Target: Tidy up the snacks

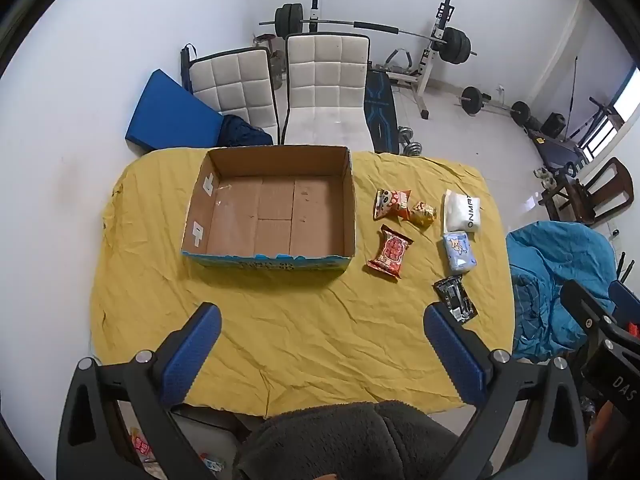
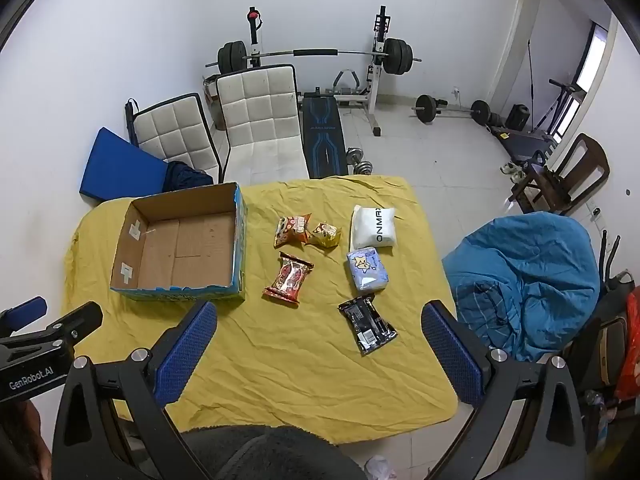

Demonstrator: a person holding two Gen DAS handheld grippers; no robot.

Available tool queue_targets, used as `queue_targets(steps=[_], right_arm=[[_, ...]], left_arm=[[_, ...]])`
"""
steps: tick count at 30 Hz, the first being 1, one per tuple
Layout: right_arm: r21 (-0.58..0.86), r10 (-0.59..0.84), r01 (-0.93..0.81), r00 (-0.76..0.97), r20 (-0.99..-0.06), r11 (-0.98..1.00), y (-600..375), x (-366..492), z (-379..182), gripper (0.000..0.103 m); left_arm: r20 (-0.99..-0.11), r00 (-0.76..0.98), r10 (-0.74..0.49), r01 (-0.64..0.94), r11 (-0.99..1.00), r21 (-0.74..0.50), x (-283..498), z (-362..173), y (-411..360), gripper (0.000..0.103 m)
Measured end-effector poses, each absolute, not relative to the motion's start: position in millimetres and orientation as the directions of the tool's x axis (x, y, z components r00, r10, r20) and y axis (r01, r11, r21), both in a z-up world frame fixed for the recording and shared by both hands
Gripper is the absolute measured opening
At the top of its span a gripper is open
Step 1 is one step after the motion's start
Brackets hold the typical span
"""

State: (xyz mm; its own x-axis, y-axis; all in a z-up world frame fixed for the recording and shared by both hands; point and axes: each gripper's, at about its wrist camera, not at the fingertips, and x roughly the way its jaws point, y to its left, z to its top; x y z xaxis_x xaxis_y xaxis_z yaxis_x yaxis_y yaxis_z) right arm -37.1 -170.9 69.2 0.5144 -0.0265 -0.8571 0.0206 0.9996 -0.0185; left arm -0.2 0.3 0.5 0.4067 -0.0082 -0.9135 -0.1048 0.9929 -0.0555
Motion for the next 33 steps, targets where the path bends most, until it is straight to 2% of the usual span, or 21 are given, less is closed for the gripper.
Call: queue_targets(steps=[6,33], right_arm=[[-0.011,-0.021,0.022,0.512,-0.859,1.000,-171,-37,70,0.103],[-0.026,-0.035,0.024,0.530,-0.848,0.999,-169,-32,75,0.103]], left_arm=[[-0.905,0.422,-0.049,-0.084,0.992,-0.093,-1,1,4,0.103],[-0.892,0.450,0.035,-0.104,0.994,-0.013,1,3,-1,0.103]])
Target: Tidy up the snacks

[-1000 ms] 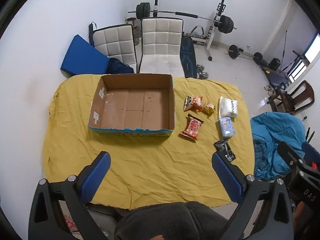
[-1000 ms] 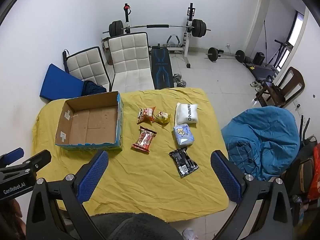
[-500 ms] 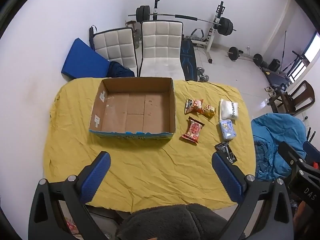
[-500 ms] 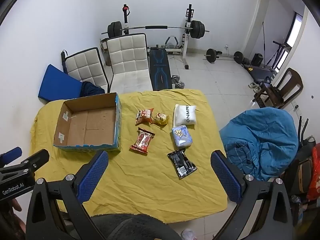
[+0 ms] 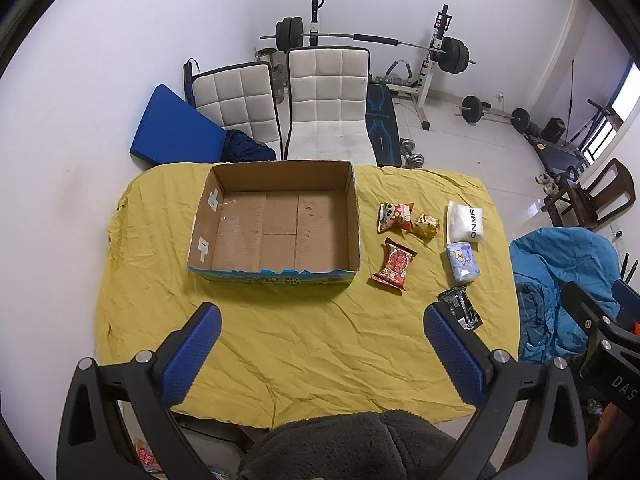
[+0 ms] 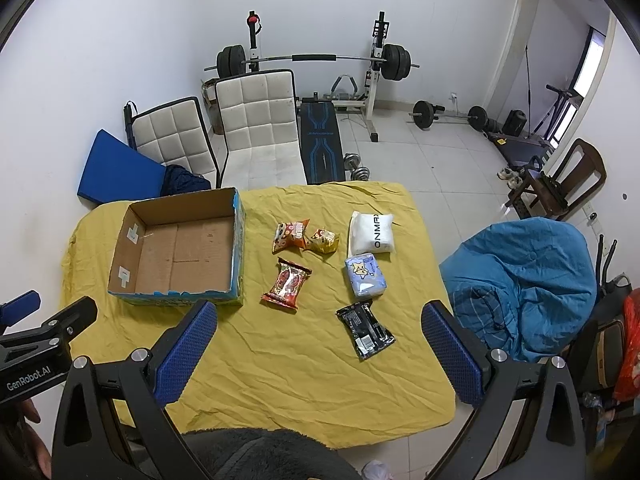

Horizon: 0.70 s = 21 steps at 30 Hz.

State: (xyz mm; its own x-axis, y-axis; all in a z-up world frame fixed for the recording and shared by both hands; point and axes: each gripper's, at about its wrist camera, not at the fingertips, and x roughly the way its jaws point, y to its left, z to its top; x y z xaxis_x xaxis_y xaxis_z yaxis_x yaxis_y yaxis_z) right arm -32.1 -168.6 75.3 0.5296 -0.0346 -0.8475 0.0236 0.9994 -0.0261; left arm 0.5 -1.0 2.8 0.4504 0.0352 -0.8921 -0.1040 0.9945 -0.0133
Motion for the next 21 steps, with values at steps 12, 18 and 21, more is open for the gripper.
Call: queue_targets(steps=[12,18,21], right_arm=[[-0.034,-0.043,0.027,0.535,-0.844,0.999,-167.5,-34.6,75.2,0.103],[-0.043,-0.048,0.023,0.548,-0.835,0.999,-166.4,-34.6,75.2,0.103],[-0.049,-0.054,0.023,0.546,-0.836,0.999,-164.9,-33.5,75.1,0.103]], left_arm=[[-0.884,0.464,0.062,-0.116,0.993,0.008,2.9,4.3,1.6,0.103],[-0.877,0.475,0.067,-0.122,0.992,0.009,2.8,4.5,3.4,0.103],[-0.876,0.478,0.062,-0.123,0.992,0.004,1.7,4.6,3.2,0.103]])
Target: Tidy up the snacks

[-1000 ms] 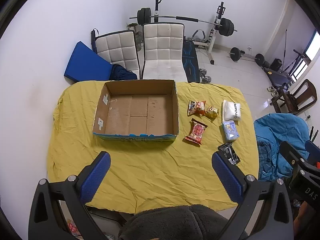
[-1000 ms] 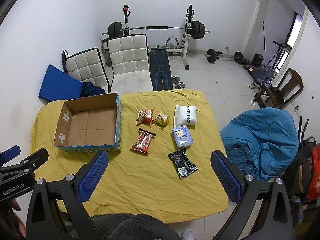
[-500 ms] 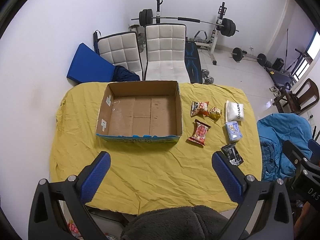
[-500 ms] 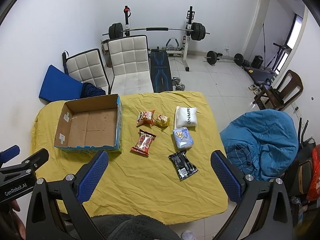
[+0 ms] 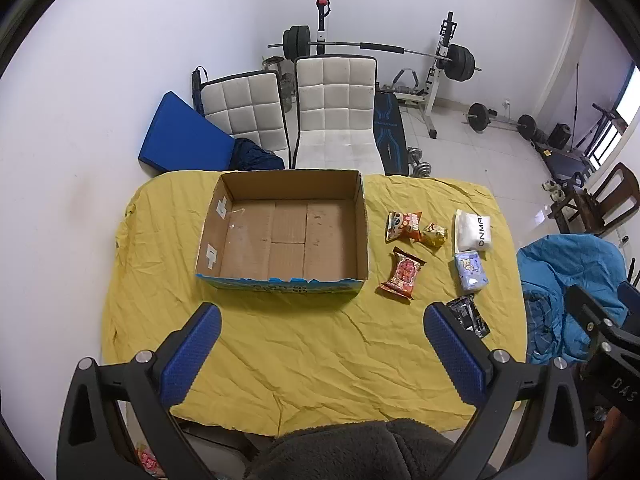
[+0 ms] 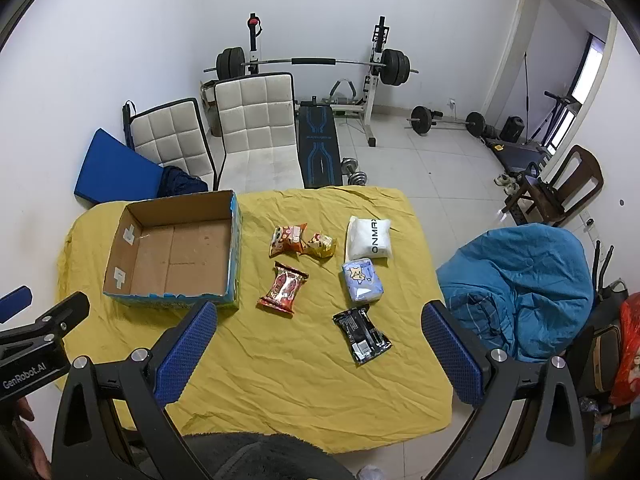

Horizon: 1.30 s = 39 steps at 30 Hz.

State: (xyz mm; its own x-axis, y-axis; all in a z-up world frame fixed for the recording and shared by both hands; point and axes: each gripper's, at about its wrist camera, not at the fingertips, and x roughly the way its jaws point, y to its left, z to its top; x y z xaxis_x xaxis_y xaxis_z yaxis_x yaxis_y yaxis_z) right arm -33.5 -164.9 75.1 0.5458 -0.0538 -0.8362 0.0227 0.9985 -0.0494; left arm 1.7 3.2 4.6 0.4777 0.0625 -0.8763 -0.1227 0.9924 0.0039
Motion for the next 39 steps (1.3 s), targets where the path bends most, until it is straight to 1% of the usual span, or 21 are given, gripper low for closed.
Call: queue_targets(steps=[39], right_arm=[[-0.028,-0.026,0.004,0.533,-0.845,1.000,-169,-45,66,0.103]], left_arm=[[-0.890,0.451,0.063,-0.122,0.992,0.008,-12,-7,-1,0.103]])
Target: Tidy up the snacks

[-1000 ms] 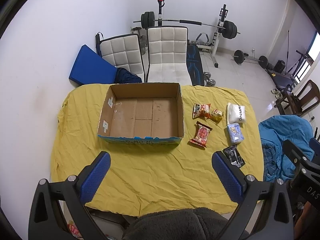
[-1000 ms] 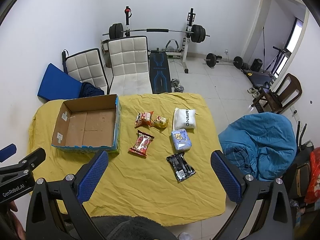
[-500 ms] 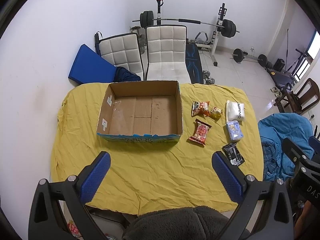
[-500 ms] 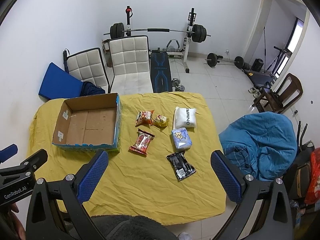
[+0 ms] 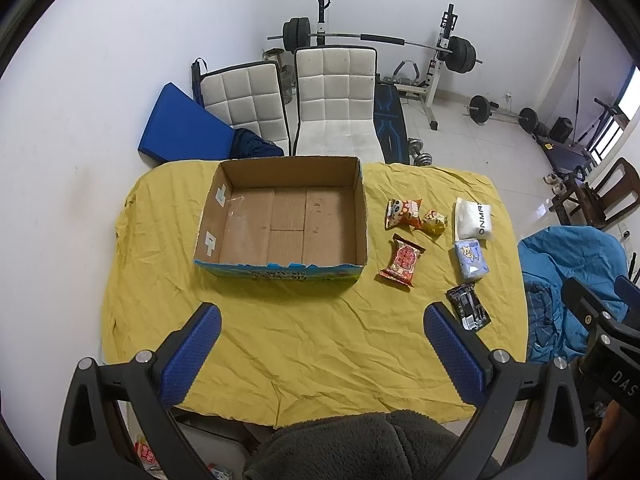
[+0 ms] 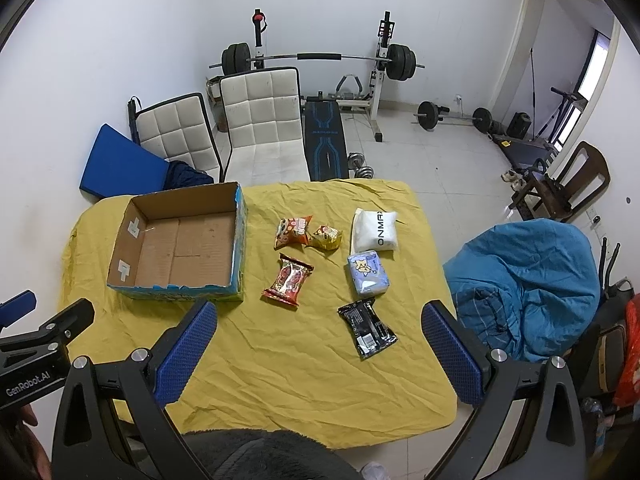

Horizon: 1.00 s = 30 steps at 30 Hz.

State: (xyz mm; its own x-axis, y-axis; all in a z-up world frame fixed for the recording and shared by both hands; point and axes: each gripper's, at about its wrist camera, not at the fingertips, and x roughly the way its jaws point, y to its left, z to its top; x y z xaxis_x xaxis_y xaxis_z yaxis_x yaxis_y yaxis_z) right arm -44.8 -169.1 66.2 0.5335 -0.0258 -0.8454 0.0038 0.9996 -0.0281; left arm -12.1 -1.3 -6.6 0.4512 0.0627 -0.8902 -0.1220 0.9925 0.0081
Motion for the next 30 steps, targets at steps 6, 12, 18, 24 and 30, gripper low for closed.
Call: queue_targets(steps=[6,12,18,24,30], right_arm=[[-0.021,-0.025,0.014,0.518,-0.855,1.000,-173,-39,60,0.103],[-0.027,-0.051,0.057,0.468,-0.882,0.998,-195,-14,29,0.103],[-0.055,-0.082,0.085,0.354,-0.932,0.995,-232,32,-42,0.103],[-0.095,-0.104,0.057,0.183,-0.978,0.994,-272,79,-167,0.103],[-0.083,-0.084,0.030,0.022,-0.996,0.996,-299,107,-294,0.103]], left_arm=[[-0.889,0.454,0.054,-0.095,0.995,0.011,4,-14,-6,0.103],[-0.879,0.471,0.074,-0.063,0.997,0.050,44,-32,-18,0.103],[-0.918,0.396,0.015,0.020,0.999,0.025,99,-91,-47,0.103],[-0.970,0.243,0.008,0.093,0.995,0.031,144,-177,-92,0.103],[-0.992,0.117,0.045,0.190,0.979,0.067,185,-269,-143,0.103]])
